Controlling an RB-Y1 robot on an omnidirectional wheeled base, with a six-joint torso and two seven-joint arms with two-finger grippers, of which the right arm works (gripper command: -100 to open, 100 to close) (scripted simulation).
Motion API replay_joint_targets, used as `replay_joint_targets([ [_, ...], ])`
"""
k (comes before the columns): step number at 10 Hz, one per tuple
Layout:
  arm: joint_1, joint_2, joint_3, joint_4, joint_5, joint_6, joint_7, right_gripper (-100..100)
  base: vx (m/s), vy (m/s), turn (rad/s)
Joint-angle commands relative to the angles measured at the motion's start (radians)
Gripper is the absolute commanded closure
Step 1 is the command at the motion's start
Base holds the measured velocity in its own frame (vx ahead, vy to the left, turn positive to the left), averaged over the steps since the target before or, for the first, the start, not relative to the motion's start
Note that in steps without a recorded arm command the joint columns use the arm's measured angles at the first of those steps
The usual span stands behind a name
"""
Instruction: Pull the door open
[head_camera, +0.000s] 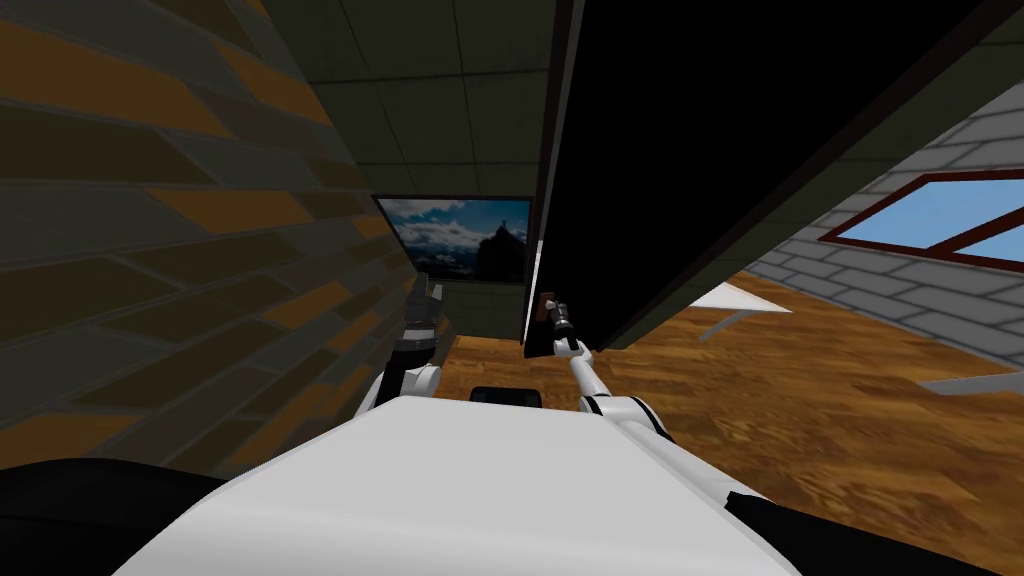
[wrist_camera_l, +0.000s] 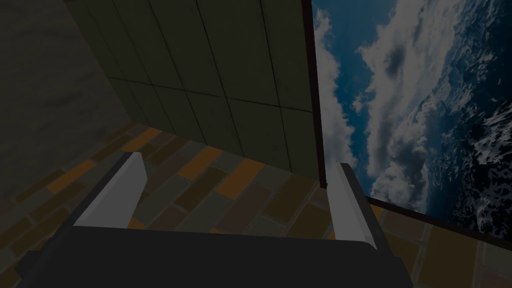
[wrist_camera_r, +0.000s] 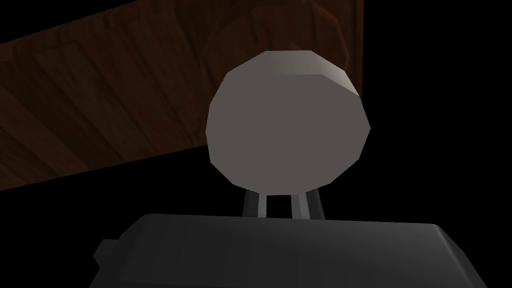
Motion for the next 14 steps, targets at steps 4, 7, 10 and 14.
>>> replay_joint_targets([
  [4,0.002,0.0,0.011,-0.012,-0.064,0.022,-0.11,-100,-0.044,-0.058,0.064],
  [7,0.002,0.005,0.023,-0.016,-0.109,0.028,-0.189,-100,-0.097,-0.032,0.101],
  [10,0.001,0.009,0.033,-0.018,-0.147,0.034,-0.263,-100,-0.059,-0.01,0.057],
  [14,0.001,0.013,0.043,-0.021,-0.189,0.041,-0.356,-100,-0.061,-0.045,0.051],
])
